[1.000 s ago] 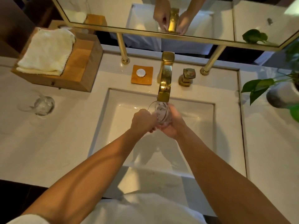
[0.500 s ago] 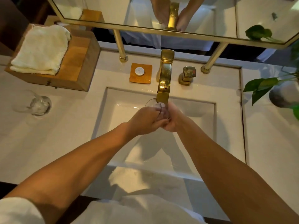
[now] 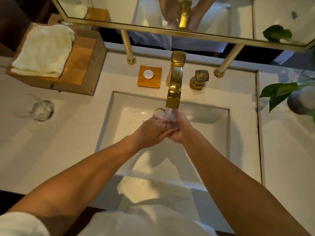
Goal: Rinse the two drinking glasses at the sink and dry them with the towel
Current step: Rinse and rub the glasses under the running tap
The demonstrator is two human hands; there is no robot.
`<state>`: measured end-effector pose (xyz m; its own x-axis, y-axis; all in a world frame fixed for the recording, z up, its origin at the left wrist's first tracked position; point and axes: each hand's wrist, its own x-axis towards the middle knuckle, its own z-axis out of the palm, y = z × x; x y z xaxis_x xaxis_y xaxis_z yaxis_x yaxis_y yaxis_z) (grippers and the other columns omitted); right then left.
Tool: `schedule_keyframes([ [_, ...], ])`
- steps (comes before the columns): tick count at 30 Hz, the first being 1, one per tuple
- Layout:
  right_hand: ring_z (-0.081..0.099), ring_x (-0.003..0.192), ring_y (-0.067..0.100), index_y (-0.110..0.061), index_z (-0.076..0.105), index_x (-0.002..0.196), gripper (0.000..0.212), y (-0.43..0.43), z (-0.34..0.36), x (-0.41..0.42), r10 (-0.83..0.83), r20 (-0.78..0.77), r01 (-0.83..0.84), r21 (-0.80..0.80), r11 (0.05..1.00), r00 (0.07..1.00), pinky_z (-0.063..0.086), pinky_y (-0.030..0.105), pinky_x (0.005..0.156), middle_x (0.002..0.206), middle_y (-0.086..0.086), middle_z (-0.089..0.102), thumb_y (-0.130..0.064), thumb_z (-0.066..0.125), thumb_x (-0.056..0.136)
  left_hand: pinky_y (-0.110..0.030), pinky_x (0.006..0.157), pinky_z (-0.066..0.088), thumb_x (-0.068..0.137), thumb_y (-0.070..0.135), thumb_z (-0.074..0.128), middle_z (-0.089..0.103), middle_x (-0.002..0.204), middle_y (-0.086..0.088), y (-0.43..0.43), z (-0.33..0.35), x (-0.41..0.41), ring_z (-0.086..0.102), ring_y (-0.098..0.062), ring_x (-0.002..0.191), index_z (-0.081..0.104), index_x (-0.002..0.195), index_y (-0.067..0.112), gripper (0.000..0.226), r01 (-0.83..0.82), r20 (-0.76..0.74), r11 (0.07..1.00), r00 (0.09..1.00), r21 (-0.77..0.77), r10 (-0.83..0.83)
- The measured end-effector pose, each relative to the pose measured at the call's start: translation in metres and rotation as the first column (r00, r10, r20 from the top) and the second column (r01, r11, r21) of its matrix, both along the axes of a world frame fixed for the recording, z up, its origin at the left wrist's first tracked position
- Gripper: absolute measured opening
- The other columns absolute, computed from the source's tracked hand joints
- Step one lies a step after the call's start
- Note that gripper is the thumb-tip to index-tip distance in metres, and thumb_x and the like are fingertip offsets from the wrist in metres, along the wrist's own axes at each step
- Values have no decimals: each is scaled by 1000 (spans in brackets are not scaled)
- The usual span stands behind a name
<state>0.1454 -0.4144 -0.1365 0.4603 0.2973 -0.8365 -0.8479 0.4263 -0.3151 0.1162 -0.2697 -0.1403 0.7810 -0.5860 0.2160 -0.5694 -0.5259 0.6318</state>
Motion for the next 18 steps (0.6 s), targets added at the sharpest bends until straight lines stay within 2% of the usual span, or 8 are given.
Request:
schedule_keyframes([
  [3,72,70,20,-7,63,116,48,-3,-2,-2,-56,-16,55,-35,998,998,56,27,53,97,13,70,-50,59,95,-30,59,46,99,22,58,64,69,5,-23,18,-2,55,-8,57,67,73,16,28,-314,-242,949,921,4,306],
  [5,70,86,23,-10,65,111,42,-5,-3,-2,-59,68,62,-44,997,996,56,34,68,99,12,69,-48,54,98,-30,60,49,95,25,59,68,68,0,-42,20,1,63,-15,62,69,70,14,29,-636,-592,771,631,-26,501],
  [8,66,89,25,-9,64,108,31,-10,-9,-2,-16,287,28,-39,999,958,52,36,72,95,12,68,-37,52,102,-30,56,50,90,23,63,68,70,-12,-43,23,14,63,-21,58,67,79,6,21,-940,-989,340,23,28,147],
  [10,65,82,24,-10,64,103,21,-13,-8,-3,-25,342,48,-58,997,940,53,33,67,87,9,68,-29,56,100,-25,49,48,94,20,60,66,63,-11,-45,27,16,60,-18,47,63,76,6,22,-973,-995,219,-88,79,-36],
  [12,66,83,24,-10,63,107,25,-12,-5,-1,-40,289,68,-88,994,957,53,34,70,86,9,69,-33,58,99,-29,53,52,94,27,60,70,70,-8,-54,26,8,66,-19,58,67,78,9,25,-947,-976,318,102,-36,193],
  [14,68,83,22,-9,63,113,35,-11,-3,5,-46,155,57,-69,996,987,55,35,75,87,9,70,-40,61,95,-37,69,58,97,34,57,74,85,-5,-55,20,-6,70,-19,77,72,93,13,27,-739,-628,660,580,-138,518],
  [16,67,93,24,-6,61,126,52,-12,-1,9,-4,54,8,-64,998,999,56,36,87,102,12,68,-43,65,89,-36,88,55,101,29,51,73,106,-8,-39,7,-12,68,-18,96,72,112,11,30,-346,-164,936,928,-56,334],
  [18,64,96,26,-2,61,130,62,-13,1,11,76,40,-73,-82,994,996,55,34,88,110,13,64,-46,67,86,-33,98,49,101,28,50,72,115,-11,-17,-2,-6,66,-21,105,72,112,8,33,-84,32,996,996,6,84],
])
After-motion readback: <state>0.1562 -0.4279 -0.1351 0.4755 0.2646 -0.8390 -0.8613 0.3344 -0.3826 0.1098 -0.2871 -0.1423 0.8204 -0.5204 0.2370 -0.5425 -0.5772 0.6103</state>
